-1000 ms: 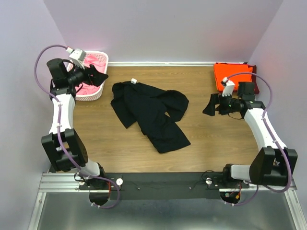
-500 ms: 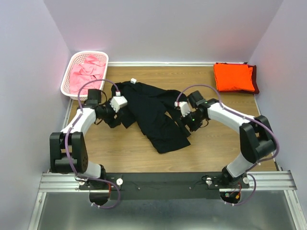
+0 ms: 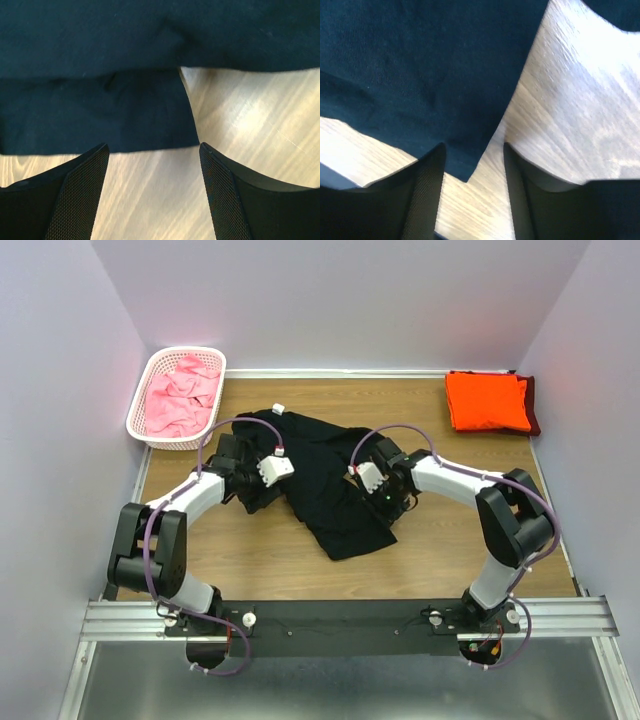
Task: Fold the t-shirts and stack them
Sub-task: Flatten the tshirt out
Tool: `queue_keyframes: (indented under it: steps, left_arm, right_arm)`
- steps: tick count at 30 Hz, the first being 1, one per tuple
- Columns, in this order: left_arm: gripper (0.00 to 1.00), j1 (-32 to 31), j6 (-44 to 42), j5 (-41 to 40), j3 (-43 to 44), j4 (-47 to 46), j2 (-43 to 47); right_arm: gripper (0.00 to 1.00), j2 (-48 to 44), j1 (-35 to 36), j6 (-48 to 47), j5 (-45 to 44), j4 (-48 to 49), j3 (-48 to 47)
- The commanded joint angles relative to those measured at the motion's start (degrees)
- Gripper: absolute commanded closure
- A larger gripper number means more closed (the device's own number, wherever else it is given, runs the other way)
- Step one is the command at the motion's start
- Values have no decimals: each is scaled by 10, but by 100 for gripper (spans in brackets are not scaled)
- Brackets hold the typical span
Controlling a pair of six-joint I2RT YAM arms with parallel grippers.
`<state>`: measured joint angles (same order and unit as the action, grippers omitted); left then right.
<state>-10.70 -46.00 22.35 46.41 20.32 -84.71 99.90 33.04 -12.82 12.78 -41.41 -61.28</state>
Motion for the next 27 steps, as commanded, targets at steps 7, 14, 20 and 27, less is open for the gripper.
queue_keyframes:
  steps: [7, 14, 20, 27]
  left_arm:
    - [35, -36, -15, -84, -12, -68, -66]
    - [100, -23, -77, -90, 41, 87, -38]
    - [100, -7, -186, -106, 60, 263, 111]
    - [100, 65, -351, -155, 25, 373, 202]
  right_arm:
    - [99, 49, 18, 8, -56, 13, 29]
    - [99, -6, -49, -18, -120, 7, 42]
    - [100, -30, -129, -79, -145, -16, 35]
    - [99, -30, -183, -114, -168, -16, 6]
